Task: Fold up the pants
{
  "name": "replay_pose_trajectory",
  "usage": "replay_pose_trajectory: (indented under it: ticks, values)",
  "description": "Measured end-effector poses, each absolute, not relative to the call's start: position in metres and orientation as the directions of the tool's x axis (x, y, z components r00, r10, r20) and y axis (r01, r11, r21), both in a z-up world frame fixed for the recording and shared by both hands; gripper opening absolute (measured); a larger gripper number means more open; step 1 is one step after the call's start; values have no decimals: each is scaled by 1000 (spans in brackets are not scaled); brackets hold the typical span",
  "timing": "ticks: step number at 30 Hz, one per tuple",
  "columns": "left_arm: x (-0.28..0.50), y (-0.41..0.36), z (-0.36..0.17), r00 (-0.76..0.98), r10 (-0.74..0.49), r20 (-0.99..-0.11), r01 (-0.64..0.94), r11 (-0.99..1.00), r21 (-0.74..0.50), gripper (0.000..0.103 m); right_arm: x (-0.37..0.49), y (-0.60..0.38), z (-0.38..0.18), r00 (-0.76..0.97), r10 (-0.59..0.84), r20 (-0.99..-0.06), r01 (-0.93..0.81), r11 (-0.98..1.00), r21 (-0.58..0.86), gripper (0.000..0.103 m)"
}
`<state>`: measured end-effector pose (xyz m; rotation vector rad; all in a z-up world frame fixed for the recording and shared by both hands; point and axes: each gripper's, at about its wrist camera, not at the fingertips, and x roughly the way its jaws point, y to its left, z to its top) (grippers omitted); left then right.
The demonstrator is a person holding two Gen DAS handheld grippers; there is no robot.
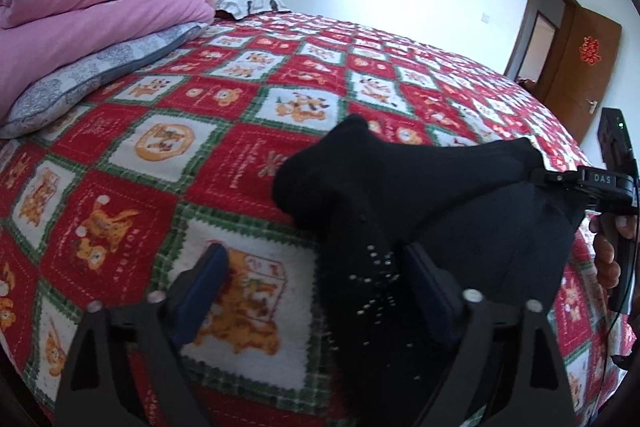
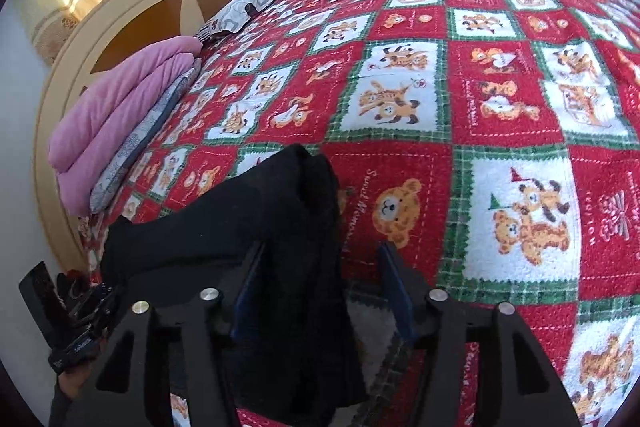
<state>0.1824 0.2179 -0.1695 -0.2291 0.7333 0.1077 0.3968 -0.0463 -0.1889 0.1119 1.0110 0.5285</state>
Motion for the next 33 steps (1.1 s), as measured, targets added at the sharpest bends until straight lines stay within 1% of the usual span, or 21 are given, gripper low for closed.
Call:
replay_pose_trajectory:
  ticks: [2, 6, 10, 14, 18, 20, 23, 27, 30, 33]
  values:
    - [180, 218, -170, 735, 15, -678, -180, 968, -174, 93, 394, -42, -186, 450, 422, -787, -368, 891, 268, 69]
    - [174, 219, -167, 722, 36, -691, -195, 969, -154, 96, 387, -39, -179, 483, 380, -789, -368, 906, 210, 69]
    - [158, 218, -155, 728, 56, -683, -216, 965, -151, 96, 371, -51, -158, 562, 334, -757, -328, 930, 167, 70]
    - [138, 203, -131, 766, 32, -642, -171, 973, -155, 96, 340, -61, -131, 590, 381, -712, -332, 918, 216, 70]
    - [126, 185, -114, 783, 30, -621, -166, 973, -162, 96, 287, -60, -107, 645, 366, -671, -368, 918, 147, 70]
    - [123, 179, -109, 790, 20, -612, -172, 966, -191, 96, 260, -66, -100, 665, 373, -647, -371, 917, 147, 70]
    - [109, 165, -103, 817, -10, -576, -160, 957, -243, 96, 224, -78, -95, 698, 353, -624, -332, 931, 155, 70]
    - [97, 143, -92, 834, 6, -552, -129, 974, -184, 96, 182, -86, -93, 724, 329, -606, -315, 940, 134, 70]
    - [85, 134, -81, 855, -3, -519, -103, 979, -174, 96, 157, -87, -90, 731, 329, -598, -326, 938, 117, 70]
    - [75, 124, -70, 871, -7, -492, -76, 986, -148, 100, 137, -91, -82, 747, 328, -578, -326, 939, 112, 70]
